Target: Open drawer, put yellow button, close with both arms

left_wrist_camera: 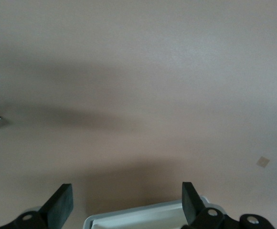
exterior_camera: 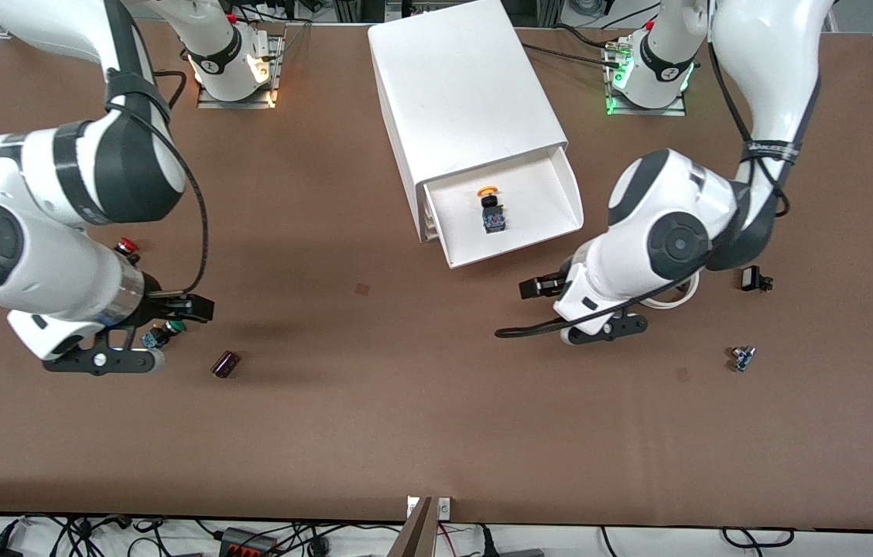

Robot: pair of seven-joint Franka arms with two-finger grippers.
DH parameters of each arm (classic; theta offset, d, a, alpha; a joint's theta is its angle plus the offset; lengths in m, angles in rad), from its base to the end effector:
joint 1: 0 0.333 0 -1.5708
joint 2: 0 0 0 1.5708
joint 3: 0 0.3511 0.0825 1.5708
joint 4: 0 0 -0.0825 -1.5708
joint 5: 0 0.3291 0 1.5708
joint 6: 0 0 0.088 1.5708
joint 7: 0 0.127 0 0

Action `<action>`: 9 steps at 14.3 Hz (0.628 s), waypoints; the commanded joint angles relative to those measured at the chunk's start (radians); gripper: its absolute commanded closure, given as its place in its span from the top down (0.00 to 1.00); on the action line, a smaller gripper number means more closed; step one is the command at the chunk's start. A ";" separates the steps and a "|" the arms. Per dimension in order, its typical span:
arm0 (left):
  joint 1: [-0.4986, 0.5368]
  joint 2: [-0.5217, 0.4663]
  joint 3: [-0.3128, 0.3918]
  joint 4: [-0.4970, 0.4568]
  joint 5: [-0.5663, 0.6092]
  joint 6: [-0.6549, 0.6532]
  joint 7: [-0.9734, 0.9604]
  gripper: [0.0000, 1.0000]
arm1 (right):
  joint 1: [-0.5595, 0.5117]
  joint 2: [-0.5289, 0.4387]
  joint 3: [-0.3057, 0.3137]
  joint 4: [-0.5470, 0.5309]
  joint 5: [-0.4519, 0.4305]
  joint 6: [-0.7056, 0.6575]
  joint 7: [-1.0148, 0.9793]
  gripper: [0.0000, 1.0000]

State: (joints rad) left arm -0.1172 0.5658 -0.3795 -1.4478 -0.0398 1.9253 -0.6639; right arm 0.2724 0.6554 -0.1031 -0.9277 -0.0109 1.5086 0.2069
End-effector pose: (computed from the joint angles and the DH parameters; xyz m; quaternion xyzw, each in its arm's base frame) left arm 0.6059 -0.2744 0.4056 0.9860 0.1145 -0.0861 0.0856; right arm 0.6731 0.1396 0.5078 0.9986 -0.0094 -0.0280 0.0432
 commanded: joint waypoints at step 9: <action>0.005 -0.148 -0.116 -0.278 0.001 0.055 -0.112 1.00 | -0.142 -0.098 0.014 -0.034 0.006 -0.010 -0.133 1.00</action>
State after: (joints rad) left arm -0.1262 0.4893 -0.4565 -1.6412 -0.0397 1.9709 -0.7388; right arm 0.1661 0.6030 -0.1033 -0.9282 -0.0105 1.5062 0.1262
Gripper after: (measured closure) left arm 0.000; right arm 0.000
